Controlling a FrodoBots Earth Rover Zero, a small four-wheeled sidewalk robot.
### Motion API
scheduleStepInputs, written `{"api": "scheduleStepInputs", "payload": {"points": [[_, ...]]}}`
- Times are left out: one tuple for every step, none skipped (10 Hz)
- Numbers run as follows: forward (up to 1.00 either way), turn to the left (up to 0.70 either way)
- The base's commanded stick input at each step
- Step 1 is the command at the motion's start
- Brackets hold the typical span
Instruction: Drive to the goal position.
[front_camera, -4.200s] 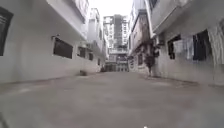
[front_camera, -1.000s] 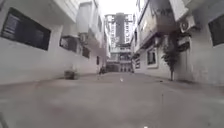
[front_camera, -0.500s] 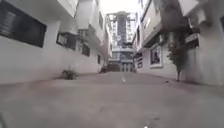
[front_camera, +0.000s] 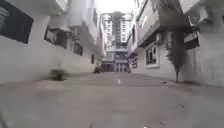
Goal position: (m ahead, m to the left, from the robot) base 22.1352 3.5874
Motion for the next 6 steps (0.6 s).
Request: {"api": "scheduleStepInputs", "payload": {"points": [[1.00,0.05],[1.00,0.05],[1.00,0.05],[1.00,0.05],[1.00,0.05],[1.00,0.05]]}}
